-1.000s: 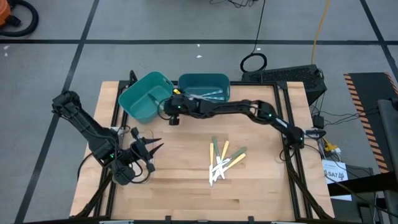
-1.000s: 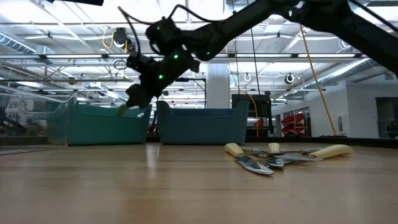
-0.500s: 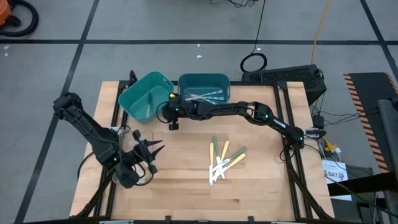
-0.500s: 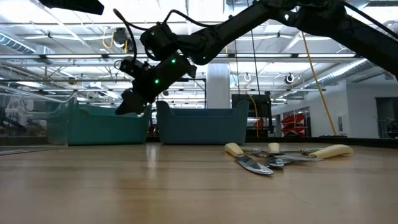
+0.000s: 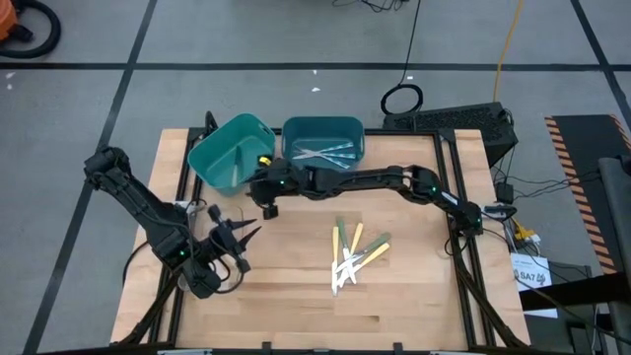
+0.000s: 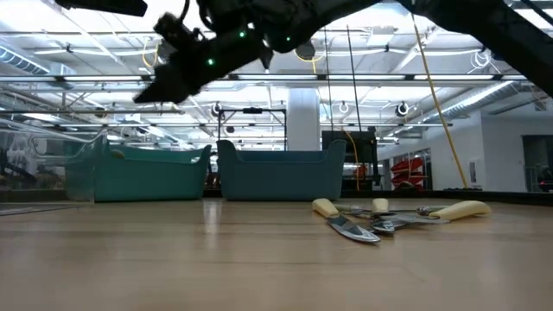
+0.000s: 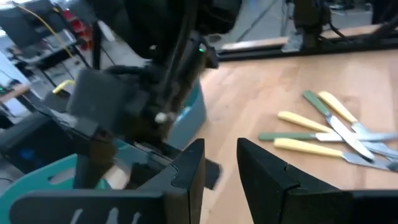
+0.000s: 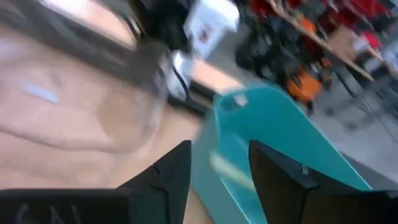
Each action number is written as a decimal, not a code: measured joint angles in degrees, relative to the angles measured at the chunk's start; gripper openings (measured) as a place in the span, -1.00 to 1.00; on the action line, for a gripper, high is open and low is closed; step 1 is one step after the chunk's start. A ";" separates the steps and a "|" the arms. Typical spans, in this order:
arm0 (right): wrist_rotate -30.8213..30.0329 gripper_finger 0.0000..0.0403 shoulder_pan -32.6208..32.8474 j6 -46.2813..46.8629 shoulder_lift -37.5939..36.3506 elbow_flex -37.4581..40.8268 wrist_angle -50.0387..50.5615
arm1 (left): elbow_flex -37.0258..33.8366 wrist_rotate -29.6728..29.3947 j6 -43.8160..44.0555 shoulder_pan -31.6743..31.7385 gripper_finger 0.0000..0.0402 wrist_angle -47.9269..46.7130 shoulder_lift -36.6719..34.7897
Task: Sort silverware by color (type)
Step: Put the bottom green table knife into the green bin
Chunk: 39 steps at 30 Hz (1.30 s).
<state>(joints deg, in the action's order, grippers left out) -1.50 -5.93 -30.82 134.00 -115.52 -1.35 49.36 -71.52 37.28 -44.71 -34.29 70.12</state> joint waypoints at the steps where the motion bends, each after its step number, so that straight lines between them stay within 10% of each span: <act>1: 1.70 -0.24 -0.33 0.43 0.62 0.00 -1.79 | 0.03 -0.78 -0.28 0.00 -0.49 0.10 -0.08; 17: 4.48 -0.24 -3.07 2.58 8.20 0.34 -13.38 | 2.84 -2.06 -2.13 0.24 -0.49 -0.36 -0.10; 23: 1.49 -0.24 -1.85 1.50 2.81 0.26 8.30 | 5.11 1.57 7.07 2.18 -0.49 -9.33 -1.65; 30: 3.39 -0.24 -1.13 3.32 -6.85 0.22 37.95 | 17.00 17.54 22.97 8.59 -0.49 -40.69 -1.96; 39: 12.20 -0.24 0.50 9.73 -26.80 18.83 48.72 | 18.29 30.13 5.46 21.35 -0.46 -45.65 -1.85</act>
<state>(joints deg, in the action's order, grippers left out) 10.69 -5.43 -21.09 107.21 -96.69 47.38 67.65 -41.39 42.74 -23.36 -79.94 68.27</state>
